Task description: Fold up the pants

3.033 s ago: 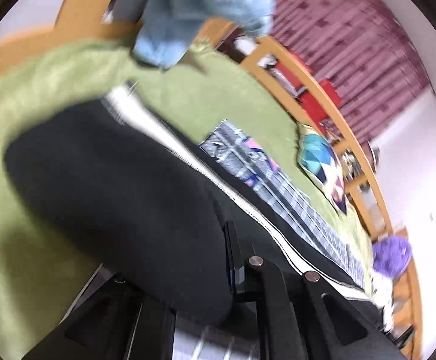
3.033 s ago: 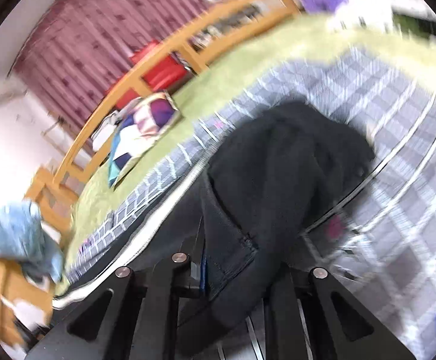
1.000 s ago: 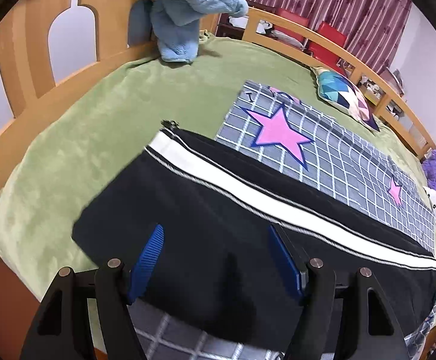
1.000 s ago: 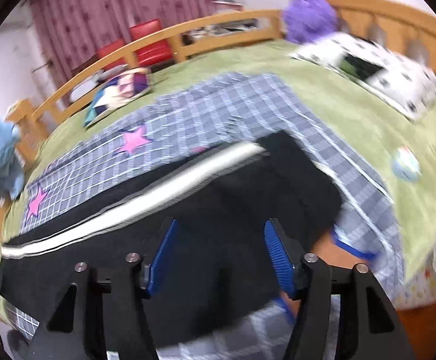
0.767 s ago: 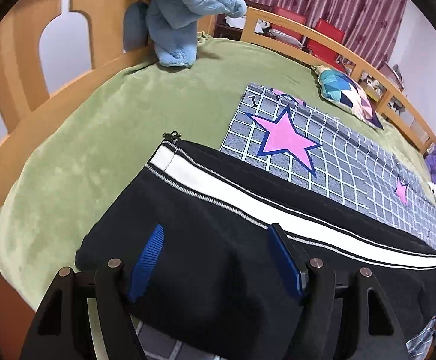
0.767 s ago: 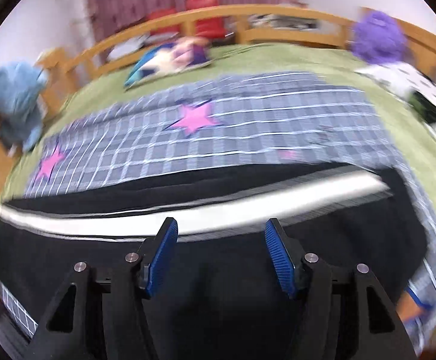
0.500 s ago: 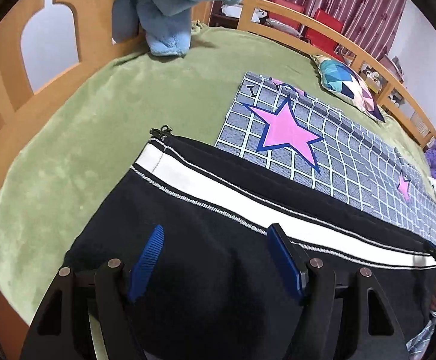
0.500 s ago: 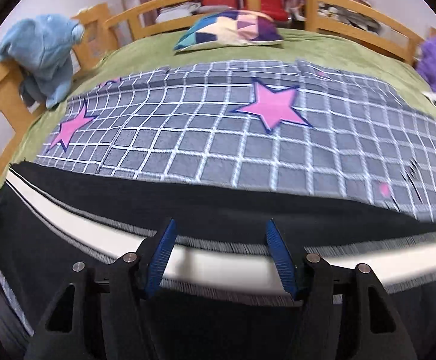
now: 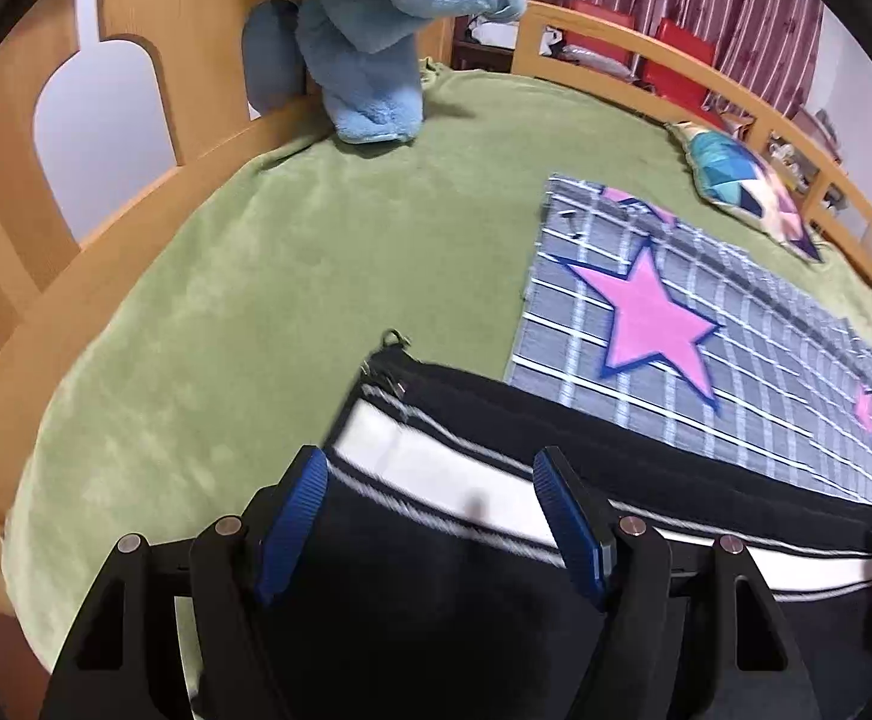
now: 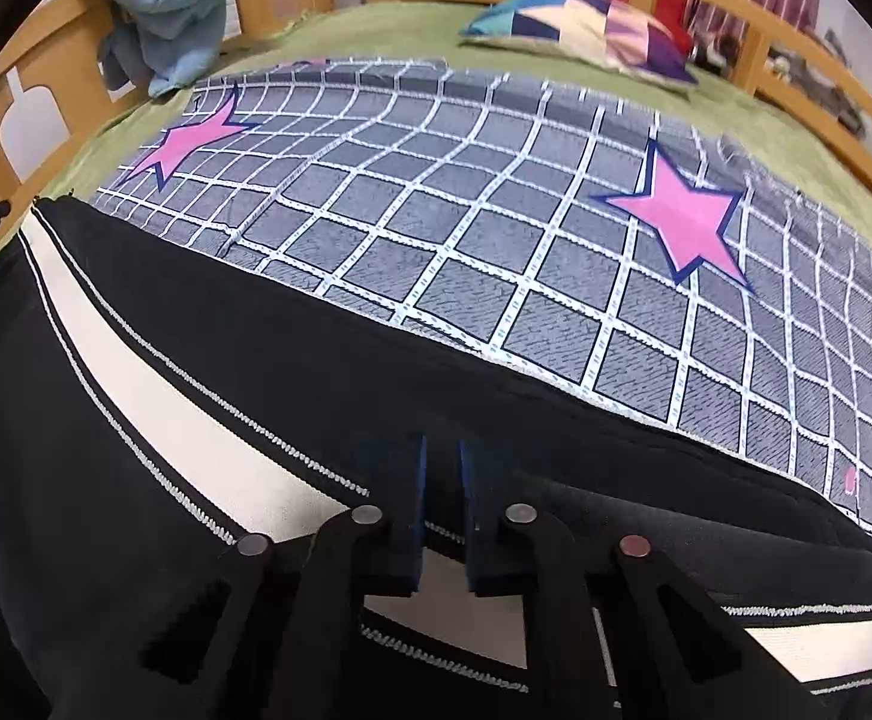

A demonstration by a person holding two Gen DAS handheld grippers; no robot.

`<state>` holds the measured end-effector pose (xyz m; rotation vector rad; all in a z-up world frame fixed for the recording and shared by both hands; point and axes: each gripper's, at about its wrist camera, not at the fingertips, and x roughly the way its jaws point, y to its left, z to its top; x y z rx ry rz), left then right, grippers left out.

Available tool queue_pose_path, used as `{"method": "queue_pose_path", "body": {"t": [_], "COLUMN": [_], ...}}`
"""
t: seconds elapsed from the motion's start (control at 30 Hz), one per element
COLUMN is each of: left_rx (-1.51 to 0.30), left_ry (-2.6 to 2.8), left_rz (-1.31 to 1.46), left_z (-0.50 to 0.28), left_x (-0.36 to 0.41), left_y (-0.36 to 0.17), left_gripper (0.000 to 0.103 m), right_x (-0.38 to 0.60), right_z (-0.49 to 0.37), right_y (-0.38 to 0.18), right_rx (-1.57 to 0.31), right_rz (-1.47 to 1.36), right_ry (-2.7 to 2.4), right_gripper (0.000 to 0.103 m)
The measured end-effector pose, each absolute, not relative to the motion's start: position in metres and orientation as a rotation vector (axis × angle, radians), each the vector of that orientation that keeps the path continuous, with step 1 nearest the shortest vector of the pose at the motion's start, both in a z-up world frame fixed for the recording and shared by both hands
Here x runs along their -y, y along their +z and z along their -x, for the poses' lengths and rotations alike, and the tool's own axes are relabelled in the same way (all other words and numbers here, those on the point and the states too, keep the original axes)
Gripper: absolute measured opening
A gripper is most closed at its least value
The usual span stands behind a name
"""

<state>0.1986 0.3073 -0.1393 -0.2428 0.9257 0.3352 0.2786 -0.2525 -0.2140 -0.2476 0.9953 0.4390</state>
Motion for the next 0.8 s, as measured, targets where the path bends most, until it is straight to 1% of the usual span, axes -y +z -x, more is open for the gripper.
{"method": "queue_pose_path", "body": {"t": [0.07, 0.13, 0.17, 0.2, 0.27, 0.3, 0.4, 0.53, 0.57, 0.6, 0.67, 0.73, 0.8], "left_rx": [-0.945, -0.972, -0.976, -0.991, -0.991, -0.973, -0.865, -0.807, -0.812, -0.832, -0.861, -0.949, -0.962], "left_ry": [0.369, 0.371, 0.343, 0.315, 0.333, 0.312, 0.295, 0.292, 0.296, 0.318, 0.328, 0.355, 0.371], "left_rz": [0.234, 0.284, 0.323, 0.353, 0.323, 0.336, 0.366, 0.349, 0.339, 0.330, 0.349, 0.338, 0.348], "left_z": [-0.211, -0.223, -0.226, -0.230, -0.234, -0.232, -0.218, -0.223, -0.226, -0.232, -0.240, -0.248, -0.243], "left_x": [-0.316, -0.330, -0.335, -0.337, -0.339, -0.339, -0.339, -0.338, -0.337, -0.337, -0.339, -0.342, -0.344], "left_y": [-0.146, -0.159, -0.164, -0.171, -0.175, -0.174, -0.155, -0.139, -0.141, -0.146, -0.156, -0.173, -0.175], "left_gripper": [0.070, 0.062, 0.049, 0.040, 0.028, 0.024, 0.023, 0.023, 0.023, 0.023, 0.023, 0.027, 0.034], "right_x": [0.254, 0.261, 0.264, 0.265, 0.266, 0.265, 0.268, 0.275, 0.276, 0.276, 0.278, 0.279, 0.280], "right_z": [-0.272, -0.269, -0.269, -0.268, -0.266, -0.266, -0.267, -0.277, -0.282, -0.289, -0.305, -0.315, -0.317], "right_y": [-0.212, -0.207, -0.204, -0.202, -0.199, -0.197, -0.185, -0.163, -0.162, -0.164, -0.178, -0.192, -0.200], "right_rx": [-0.961, -0.934, -0.928, -0.913, -0.886, -0.878, -0.849, -0.803, -0.796, -0.806, -0.837, -0.895, -0.937], "right_rz": [0.237, 0.172, 0.153, 0.135, 0.120, 0.118, 0.083, 0.012, 0.008, 0.008, 0.005, -0.011, -0.010], "right_ry": [0.424, 0.412, 0.410, 0.408, 0.403, 0.399, 0.404, 0.425, 0.417, 0.409, 0.360, 0.356, 0.341], "right_gripper": [0.006, 0.005, 0.005, 0.005, 0.005, 0.005, 0.005, 0.004, 0.003, 0.000, 0.000, 0.000, 0.000]}}
